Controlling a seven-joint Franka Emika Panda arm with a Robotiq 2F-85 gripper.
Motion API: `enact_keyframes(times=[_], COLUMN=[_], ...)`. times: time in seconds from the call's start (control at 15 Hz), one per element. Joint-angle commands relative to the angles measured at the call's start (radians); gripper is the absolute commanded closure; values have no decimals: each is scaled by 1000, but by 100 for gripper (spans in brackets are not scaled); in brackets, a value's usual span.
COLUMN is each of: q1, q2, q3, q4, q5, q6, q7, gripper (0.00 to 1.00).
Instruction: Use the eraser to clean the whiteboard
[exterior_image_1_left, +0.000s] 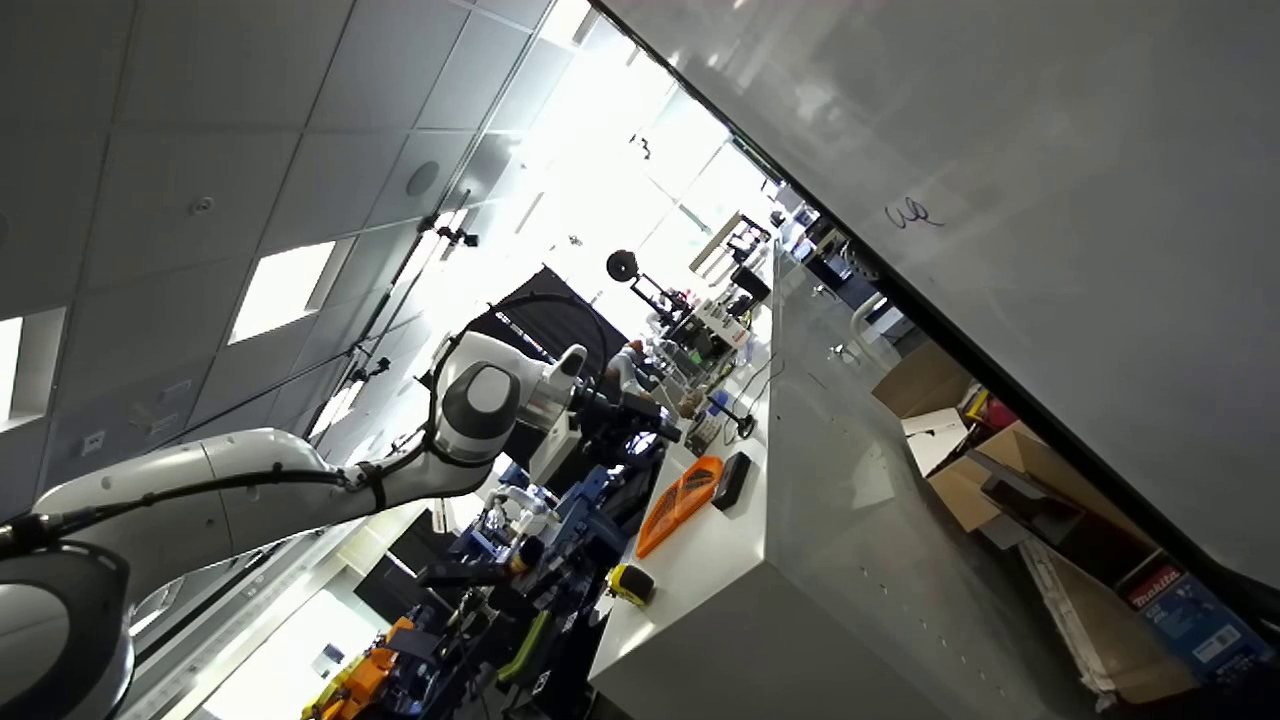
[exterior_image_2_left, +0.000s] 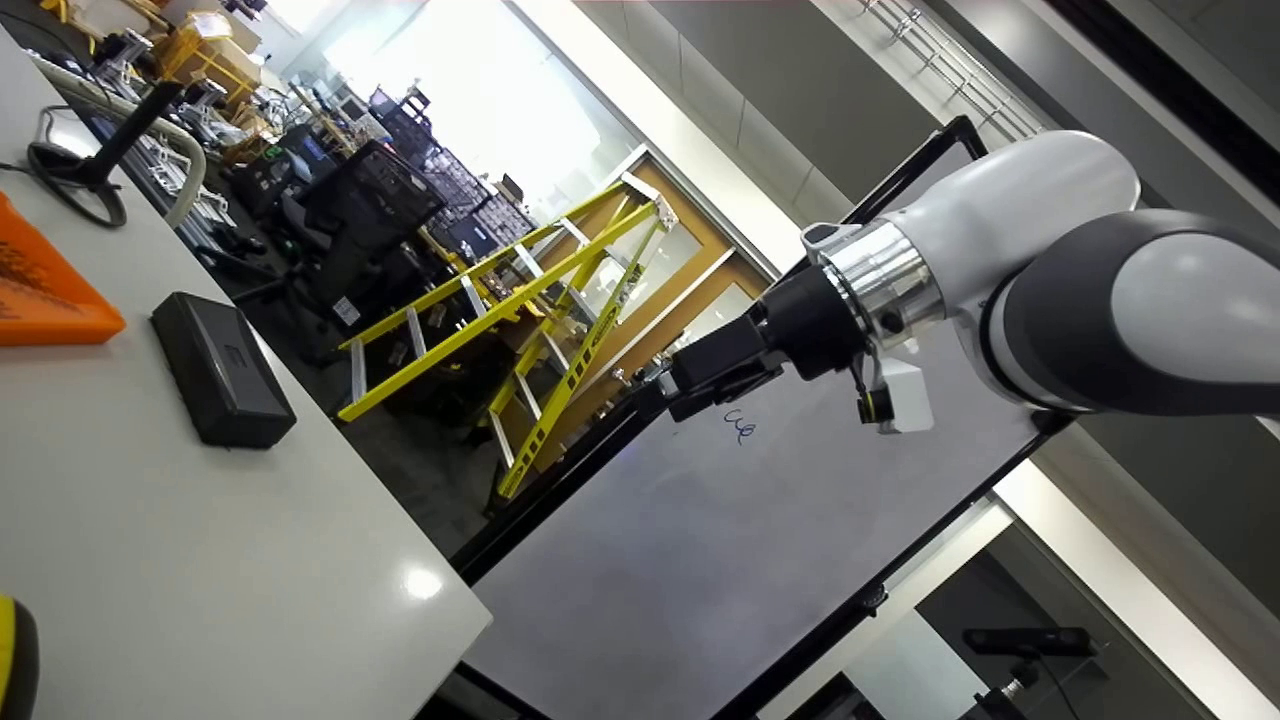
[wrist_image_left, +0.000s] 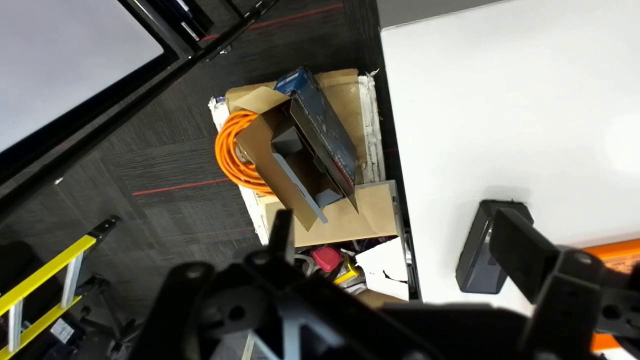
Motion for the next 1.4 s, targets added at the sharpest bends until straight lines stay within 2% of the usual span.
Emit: enact_keyframes(times=[0.0, 0.73, 1.13, 1.33], q1=[24, 95, 156, 183], q2=[80, 403, 535, 577], q3=[9, 2, -14, -28], q4=[90, 373, 437, 463], q5=[-17, -16, -46, -61], q6=[21, 47, 172, 188], q7=[6, 16, 27, 29], gripper=[0, 0, 0, 0])
